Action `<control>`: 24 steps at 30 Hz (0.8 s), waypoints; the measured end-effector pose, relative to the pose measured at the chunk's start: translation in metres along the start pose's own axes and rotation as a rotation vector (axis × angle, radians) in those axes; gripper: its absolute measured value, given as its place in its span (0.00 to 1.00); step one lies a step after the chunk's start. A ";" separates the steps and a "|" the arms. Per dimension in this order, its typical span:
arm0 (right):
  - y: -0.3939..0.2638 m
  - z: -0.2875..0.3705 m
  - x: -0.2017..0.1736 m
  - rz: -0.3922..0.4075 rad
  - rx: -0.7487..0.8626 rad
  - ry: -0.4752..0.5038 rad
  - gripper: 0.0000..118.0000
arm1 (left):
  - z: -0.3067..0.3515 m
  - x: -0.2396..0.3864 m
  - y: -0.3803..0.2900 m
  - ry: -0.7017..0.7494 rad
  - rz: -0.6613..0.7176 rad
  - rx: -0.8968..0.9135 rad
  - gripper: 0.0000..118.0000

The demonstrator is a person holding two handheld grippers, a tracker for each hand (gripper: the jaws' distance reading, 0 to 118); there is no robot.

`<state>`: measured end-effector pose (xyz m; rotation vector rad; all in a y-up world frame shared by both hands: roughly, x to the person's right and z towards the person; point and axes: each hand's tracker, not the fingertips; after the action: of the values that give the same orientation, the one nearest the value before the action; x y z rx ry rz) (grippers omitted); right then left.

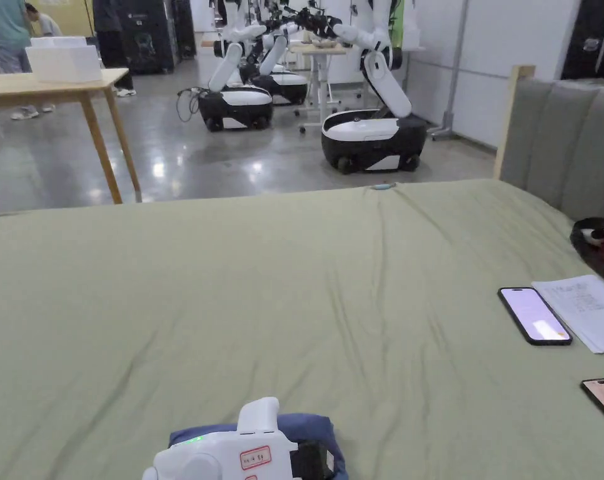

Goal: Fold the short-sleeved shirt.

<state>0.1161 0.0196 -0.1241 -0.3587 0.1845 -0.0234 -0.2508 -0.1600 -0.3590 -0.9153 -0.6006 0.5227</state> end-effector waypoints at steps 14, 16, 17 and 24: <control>0.020 -0.102 -0.060 -0.103 -0.027 0.382 0.01 | 0.249 -0.032 -0.055 -0.052 -0.021 0.399 0.00; 0.012 -0.149 -0.076 -0.172 -0.105 0.510 0.01 | 0.265 -0.044 -0.072 -0.015 -0.017 0.429 0.00; 0.003 -0.171 -0.084 -0.181 -0.141 0.544 0.01 | 0.266 -0.044 -0.077 -0.012 -0.003 0.428 0.00; -0.061 -0.270 -0.118 -0.179 -0.392 0.572 0.01 | 0.260 -0.065 -0.093 0.061 0.089 0.417 0.00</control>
<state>-0.0485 -0.1243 -0.3306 -0.7556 0.7290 -0.2706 -0.4578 -0.1020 -0.1742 -0.5605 -0.3760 0.6678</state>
